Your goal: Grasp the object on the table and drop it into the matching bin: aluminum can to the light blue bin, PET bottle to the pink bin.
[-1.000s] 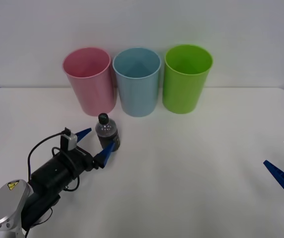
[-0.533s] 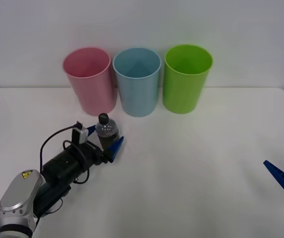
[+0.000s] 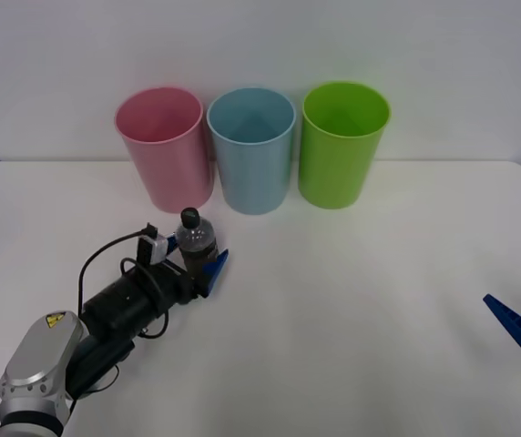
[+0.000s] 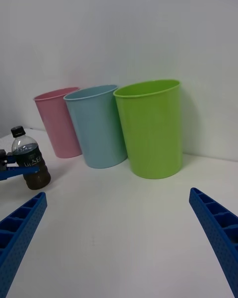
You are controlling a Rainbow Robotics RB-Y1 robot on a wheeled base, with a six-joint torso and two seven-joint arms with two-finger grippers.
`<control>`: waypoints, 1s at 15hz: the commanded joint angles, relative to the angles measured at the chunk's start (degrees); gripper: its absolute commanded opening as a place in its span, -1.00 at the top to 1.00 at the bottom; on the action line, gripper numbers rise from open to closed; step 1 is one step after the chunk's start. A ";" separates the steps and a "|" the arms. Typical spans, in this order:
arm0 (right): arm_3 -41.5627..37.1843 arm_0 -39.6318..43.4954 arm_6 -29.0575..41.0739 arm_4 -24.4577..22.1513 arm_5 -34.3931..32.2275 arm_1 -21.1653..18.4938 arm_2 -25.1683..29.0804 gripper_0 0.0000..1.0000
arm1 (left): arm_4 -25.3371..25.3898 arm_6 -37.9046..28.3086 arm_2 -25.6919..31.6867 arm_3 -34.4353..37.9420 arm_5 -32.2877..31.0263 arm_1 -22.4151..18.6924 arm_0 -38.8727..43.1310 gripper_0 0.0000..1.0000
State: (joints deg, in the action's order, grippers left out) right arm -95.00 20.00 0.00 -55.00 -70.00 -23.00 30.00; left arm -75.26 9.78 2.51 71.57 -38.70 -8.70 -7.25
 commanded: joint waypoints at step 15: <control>0.00 0.00 0.00 0.00 0.00 0.00 0.00 -1.00 | 9.34 -5.73 1.35 22.13 -2.34 -7.21 14.63 1.00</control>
State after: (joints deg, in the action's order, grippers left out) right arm -95.00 20.00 0.00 -55.00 -70.00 -23.00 30.00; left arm -66.41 5.54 3.56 91.51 -41.06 -15.37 6.18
